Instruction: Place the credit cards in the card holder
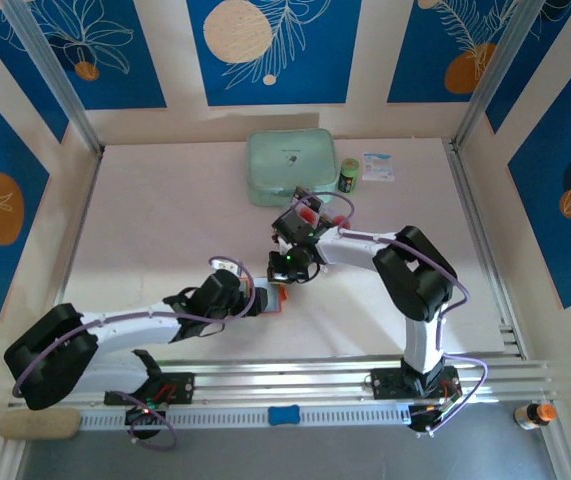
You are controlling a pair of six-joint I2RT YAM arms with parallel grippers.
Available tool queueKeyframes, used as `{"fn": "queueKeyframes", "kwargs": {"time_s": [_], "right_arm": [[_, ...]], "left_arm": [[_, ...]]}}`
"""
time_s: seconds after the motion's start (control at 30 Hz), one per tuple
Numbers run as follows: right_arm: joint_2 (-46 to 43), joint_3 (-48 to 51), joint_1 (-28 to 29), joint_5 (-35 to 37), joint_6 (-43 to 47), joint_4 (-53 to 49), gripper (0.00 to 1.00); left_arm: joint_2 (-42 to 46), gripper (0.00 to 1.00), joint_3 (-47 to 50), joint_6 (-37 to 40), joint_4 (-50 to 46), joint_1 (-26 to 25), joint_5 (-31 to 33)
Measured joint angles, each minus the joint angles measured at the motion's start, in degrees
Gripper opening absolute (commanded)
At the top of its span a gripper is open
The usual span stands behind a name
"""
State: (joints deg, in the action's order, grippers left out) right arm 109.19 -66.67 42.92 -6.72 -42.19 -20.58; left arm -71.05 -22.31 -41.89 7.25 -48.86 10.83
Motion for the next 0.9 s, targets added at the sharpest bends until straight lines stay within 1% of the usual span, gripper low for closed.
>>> {"fn": "queueKeyframes", "kwargs": {"time_s": [0.13,0.37,0.43,0.5,0.67,0.9], "right_arm": [[1.0,-0.5,0.0,-1.1,0.0,0.7,0.02],[1.7,-0.9,0.7,-2.4,-0.2,2.0,0.02],[1.7,-0.9,0.9,-2.4,-0.3,2.1,0.02],[1.7,-0.9,0.9,-2.5,-0.5,2.1,0.02],[1.7,-0.9,0.9,-2.6,-0.9,2.2,0.02],[1.7,-0.9,0.9,-2.6,-0.9,2.2,0.02]], "left_arm": [[-0.3,1.0,0.0,0.0,0.0,0.0,0.2],[-1.2,1.0,-0.1,-1.2,0.1,0.0,2.0],[-1.5,0.97,-0.3,-1.6,-0.1,0.0,2.8],[-1.8,0.93,-0.6,-2.2,-0.7,0.0,3.4],[-2.6,0.84,-0.9,-2.9,-1.4,0.0,4.8],[-3.9,0.77,-1.1,-3.0,-1.1,0.0,6.0]]}}
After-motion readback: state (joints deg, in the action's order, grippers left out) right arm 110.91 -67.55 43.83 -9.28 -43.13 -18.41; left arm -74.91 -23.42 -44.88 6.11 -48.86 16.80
